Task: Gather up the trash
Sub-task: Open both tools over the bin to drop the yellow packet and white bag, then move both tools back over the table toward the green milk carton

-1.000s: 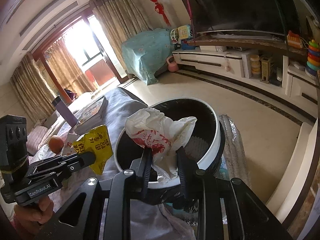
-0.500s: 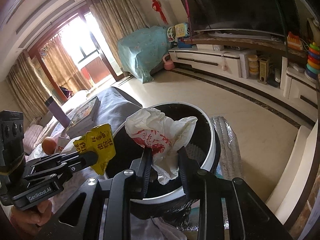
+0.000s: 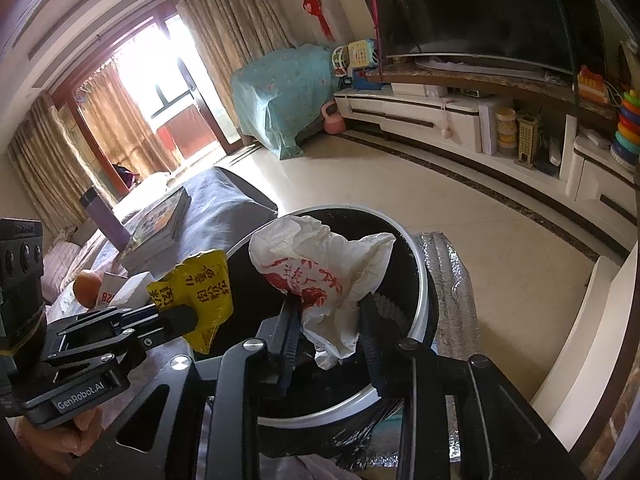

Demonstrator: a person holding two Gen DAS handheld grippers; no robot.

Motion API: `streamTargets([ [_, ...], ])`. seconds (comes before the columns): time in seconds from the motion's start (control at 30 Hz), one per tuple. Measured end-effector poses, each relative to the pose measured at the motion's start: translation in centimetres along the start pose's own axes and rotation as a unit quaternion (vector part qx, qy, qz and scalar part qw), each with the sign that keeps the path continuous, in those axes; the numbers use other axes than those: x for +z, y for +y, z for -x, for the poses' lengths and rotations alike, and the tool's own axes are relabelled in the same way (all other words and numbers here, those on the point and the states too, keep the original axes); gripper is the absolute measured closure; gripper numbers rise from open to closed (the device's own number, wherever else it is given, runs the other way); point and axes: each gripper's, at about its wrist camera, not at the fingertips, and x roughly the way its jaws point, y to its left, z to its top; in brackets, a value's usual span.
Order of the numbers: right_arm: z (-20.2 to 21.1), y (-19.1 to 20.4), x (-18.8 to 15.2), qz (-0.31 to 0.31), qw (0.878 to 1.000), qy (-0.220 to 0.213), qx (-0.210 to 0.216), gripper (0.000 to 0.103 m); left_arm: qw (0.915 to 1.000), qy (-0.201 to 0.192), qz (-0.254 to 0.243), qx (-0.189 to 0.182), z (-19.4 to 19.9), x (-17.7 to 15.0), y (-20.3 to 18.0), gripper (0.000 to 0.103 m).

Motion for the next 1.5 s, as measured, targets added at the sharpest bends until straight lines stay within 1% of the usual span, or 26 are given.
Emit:
streamTargets([
  [0.03, -0.1, 0.0, 0.1, -0.001, 1.000, 0.001, -0.001, 0.065, 1.0000, 0.001, 0.000, 0.003, -0.1, 0.0, -0.1, 0.066],
  [0.07, -0.1, 0.0, 0.2, -0.001, 1.000, 0.001, -0.002, 0.060, 1.0000, -0.002, 0.001, 0.006, 0.0, -0.1, -0.1, 0.060],
  [0.13, 0.0, 0.0, 0.2, -0.001, 1.000, 0.000, -0.005, 0.055, 0.9999, -0.006, -0.001, 0.009, 0.2, -0.3, -0.2, 0.058],
  [0.2, 0.2, -0.1, 0.2, -0.003, 1.000, -0.002, -0.006, 0.045, 0.9999, -0.006, 0.000, 0.012, 0.5, -0.7, -0.2, 0.055],
  [0.27, 0.5, 0.0, 0.2, -0.005, 1.000, -0.007, -0.007, 0.038, 0.9999, -0.007, 0.004, 0.014, 0.9, -1.2, 0.1, 0.054],
  [0.33, 0.9, 0.1, 0.0, -0.007, 1.000, -0.012, -0.005, 0.036, 0.9998, -0.006, 0.011, 0.016, 1.4, -1.9, 0.4, 0.052],
  [0.4, 1.4, 0.4, -0.2, -0.008, 1.000, -0.018, -0.002, 0.025, 0.9997, -0.008, 0.018, 0.016, 2.1, -2.7, 0.9, 0.051],
  [0.5, 1.9, 1.2, -0.9, -0.008, 1.000, -0.023, 0.005, 0.018, 0.9993, -0.013, 0.027, 0.022, 3.5, -3.9, 1.3, 0.050],
  [0.53, 2.0, 1.6, -1.2, -0.009, 1.000, -0.022, 0.009, 0.016, 0.9997, -0.008, 0.018, 0.014, 4.0, -4.3, 1.4, 0.049],
  [0.57, 2.1, 1.9, -1.4, -0.011, 1.000, -0.022, 0.013, 0.014, 0.9996, -0.011, 0.021, 0.017, 4.5, -4.8, 1.7, 0.048],
  [0.7, 2.3, 3.6, -2.6, -0.005, 0.999, -0.016, 0.031, 0.009, 0.9988, -0.019, 0.035, 0.028, 6.8, -7.1, 2.4, 0.046],
  [0.8, 2.2, 4.9, -3.5, -0.001, 0.999, -0.009, 0.043, 0.008, 0.9979, -0.022, 0.053, 0.031, 8.4, -8.8, 3.5, 0.046],
  [1.03, 1.7, 8.2, -5.4, 0.010, 0.997, 0.008, 0.070, 0.008, 0.9945, -0.029, 0.084, 0.054, 12.2, -12.0, 6.0, 0.045],
  [1.27, 0.8, 11.2, -6.9, 0.029, 0.995, 0.024, 0.089, 0.008, 0.9887, -0.037, 0.123, 0.077, 15.6, -15.2, 8.8, 0.045],
  [1.5, -0.3, 13.9, -8.0, 0.052, 0.992, 0.042, 0.104, 0.008, 0.9818, -0.045, 0.156, 0.098, 18.4, -16.7, 10.7, 0.044],
])
